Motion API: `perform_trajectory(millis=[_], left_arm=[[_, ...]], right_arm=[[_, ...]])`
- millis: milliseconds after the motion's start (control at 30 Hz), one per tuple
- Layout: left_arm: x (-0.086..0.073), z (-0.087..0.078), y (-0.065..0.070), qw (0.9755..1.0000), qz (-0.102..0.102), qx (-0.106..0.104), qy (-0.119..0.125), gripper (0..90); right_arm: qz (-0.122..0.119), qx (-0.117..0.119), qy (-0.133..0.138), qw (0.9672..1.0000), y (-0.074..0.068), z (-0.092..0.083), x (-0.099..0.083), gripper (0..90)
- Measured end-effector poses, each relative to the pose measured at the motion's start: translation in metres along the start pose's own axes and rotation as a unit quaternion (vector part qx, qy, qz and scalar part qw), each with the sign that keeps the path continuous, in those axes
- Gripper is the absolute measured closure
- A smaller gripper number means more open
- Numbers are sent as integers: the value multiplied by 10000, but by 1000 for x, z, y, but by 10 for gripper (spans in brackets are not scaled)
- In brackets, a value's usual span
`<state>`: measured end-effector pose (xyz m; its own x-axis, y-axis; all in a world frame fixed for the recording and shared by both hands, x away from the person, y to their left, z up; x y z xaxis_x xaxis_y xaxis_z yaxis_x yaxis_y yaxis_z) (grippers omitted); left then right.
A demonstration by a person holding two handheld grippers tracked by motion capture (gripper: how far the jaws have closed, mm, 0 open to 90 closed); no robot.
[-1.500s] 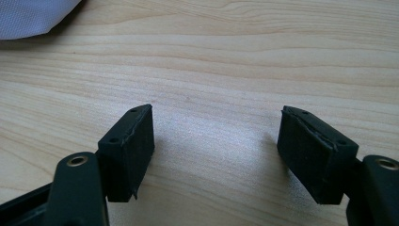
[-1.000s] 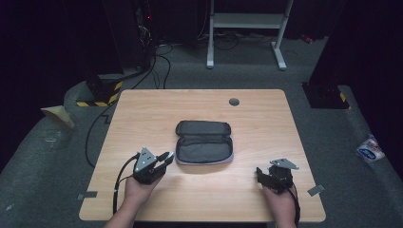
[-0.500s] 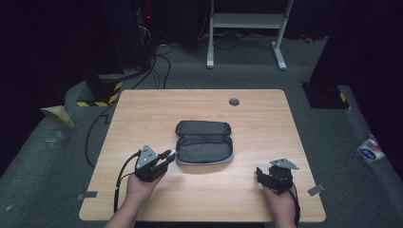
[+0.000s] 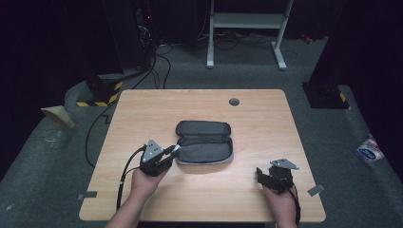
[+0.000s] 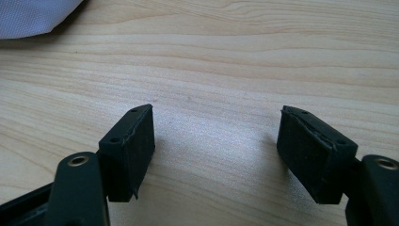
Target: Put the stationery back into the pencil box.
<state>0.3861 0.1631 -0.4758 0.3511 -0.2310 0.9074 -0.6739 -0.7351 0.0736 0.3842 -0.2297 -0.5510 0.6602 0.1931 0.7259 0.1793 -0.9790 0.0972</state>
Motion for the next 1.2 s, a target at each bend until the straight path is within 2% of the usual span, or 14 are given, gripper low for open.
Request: perform_trajectory(millis=[133, 800, 1067, 1200], left_arm=[[2, 2, -2, 10000, -67, -35, 16, 732], [23, 14, -4, 9999, 20, -126, 25, 731], [21, 18, -7, 9998, -91, -183, -52, 731], [19, 23, -10, 9994, -183, -246, -180, 732]], right_arm=[[-3, 0, 1, 10000, 0, 0, 0, 277], [-4, 0, 2, 10000, 0, 0, 0, 277], [-6, -1, 1, 10000, 0, 0, 0, 277], [-5, 0, 2, 10000, 0, 0, 0, 277]])
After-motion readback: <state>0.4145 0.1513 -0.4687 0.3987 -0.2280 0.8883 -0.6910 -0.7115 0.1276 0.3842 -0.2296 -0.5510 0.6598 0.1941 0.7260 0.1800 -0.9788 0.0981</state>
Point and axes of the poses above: each handheld gripper's, and its own axes: z roughly forward along the jaws, x roughly out of its top, y roughly to its right, the point moved 4 cm from there along z, roughly forward along the jaws, and after that the axes turned 7 degrees about -x, right-handed, at the moved point
